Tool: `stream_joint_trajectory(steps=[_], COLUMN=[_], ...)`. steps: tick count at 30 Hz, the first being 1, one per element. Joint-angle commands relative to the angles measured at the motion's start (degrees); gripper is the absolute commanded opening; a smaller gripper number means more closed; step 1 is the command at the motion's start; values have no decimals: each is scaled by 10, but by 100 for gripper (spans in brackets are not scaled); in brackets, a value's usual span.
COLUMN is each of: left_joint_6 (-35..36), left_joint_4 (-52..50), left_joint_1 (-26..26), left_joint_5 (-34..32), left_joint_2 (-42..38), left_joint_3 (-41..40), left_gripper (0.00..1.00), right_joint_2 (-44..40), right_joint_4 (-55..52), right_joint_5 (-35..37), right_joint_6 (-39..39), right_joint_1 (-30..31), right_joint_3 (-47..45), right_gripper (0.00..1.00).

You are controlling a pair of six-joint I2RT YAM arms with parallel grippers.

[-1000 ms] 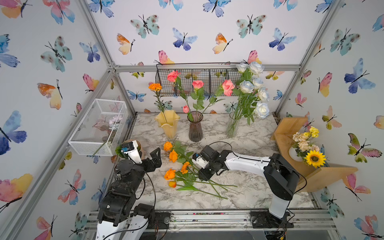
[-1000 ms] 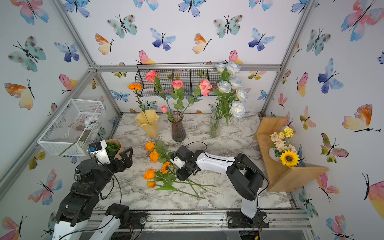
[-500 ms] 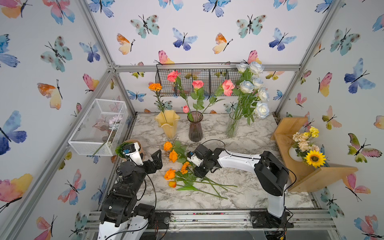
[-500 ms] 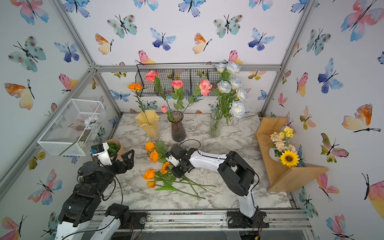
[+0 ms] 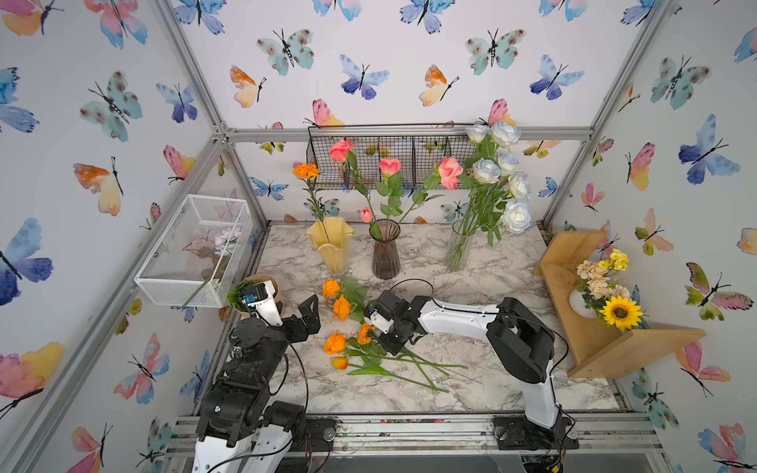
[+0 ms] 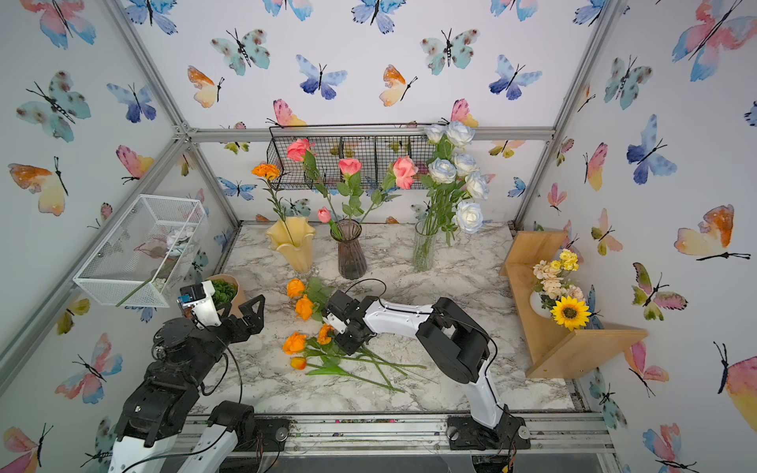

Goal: Arrange the flowers in different vases according to their colors
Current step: Pick up the flower at the center of the board.

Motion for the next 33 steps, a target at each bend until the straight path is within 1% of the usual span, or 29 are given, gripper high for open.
stream_joint_trajectory(steps=[1,7,11,14,19,23,27,30,33], left_joint_6=[-1,-1,0,0,1,-12,-32,-39,-38], left_joint_4=[15,15,15,15,12,10,23,38,37], left_joint_1=[-3,-4,-7,-8,-8,-8,-8,-8,-8], left_joint_5=[12,9,11,17,21,2,-7,-5,-9], left_joint_2=[-3,-3,-1,3,13,14,12,11,14], left_joint_3=[-3,-3,-3,-1,9,14,3,-14,-18], left_gripper=[99,99,99,99,99,99,99,99,99], right_joint_2=[3,-27,-51,-78,-127,-167,-238,-289,-304], right_joint_4=[-24,-41,-54,-40,-5,23,130,267,390], right_joint_5=[20,44,71,79,74,62,47,64,75], right_joint_6=[-10,-40,-54,-64,-66,-50,-12,13,24], right_joint_1=[3,3,3,2,-1,-21,-47,-51,-51], right_joint_3=[23,36,52,58,60,71,52,12,-1], right_gripper=[15,2,2,2,2,2,2,2,2])
